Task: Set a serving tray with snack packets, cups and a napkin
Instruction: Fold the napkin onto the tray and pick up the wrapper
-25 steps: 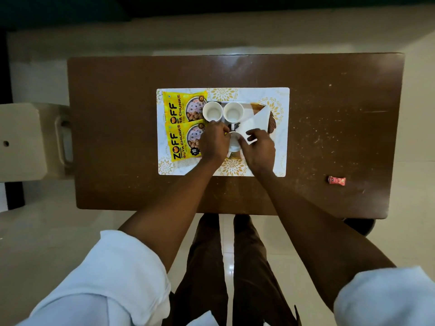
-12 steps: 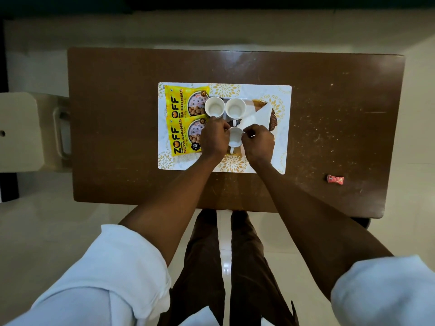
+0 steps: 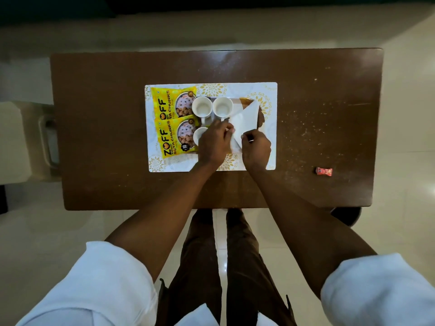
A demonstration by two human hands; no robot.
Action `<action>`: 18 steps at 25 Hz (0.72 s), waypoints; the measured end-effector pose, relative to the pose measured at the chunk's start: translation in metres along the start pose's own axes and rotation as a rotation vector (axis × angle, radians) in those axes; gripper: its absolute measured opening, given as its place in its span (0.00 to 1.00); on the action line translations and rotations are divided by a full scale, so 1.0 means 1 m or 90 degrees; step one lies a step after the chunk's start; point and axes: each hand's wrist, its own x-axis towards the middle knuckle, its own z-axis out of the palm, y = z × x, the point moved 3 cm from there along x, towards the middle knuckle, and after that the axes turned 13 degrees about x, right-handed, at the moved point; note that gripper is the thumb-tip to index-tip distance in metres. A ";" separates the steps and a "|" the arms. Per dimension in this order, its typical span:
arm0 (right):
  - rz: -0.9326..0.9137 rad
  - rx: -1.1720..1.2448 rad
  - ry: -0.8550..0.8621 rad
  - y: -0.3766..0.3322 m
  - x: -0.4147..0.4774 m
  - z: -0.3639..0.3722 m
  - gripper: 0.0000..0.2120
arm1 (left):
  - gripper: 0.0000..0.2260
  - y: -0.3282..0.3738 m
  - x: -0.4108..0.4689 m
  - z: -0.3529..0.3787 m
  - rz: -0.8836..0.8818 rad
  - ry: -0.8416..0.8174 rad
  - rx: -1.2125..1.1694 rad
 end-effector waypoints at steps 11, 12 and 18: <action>0.200 0.114 0.229 0.086 0.004 -0.182 0.10 | 0.11 0.197 -0.030 0.094 0.104 -0.308 -0.121; 0.240 0.152 0.272 0.100 0.006 -0.198 0.09 | 0.12 0.212 -0.031 0.103 0.090 -0.342 -0.132; 0.404 0.295 0.357 0.191 0.005 -0.226 0.10 | 0.14 0.262 -0.052 0.182 0.028 -0.462 -0.077</action>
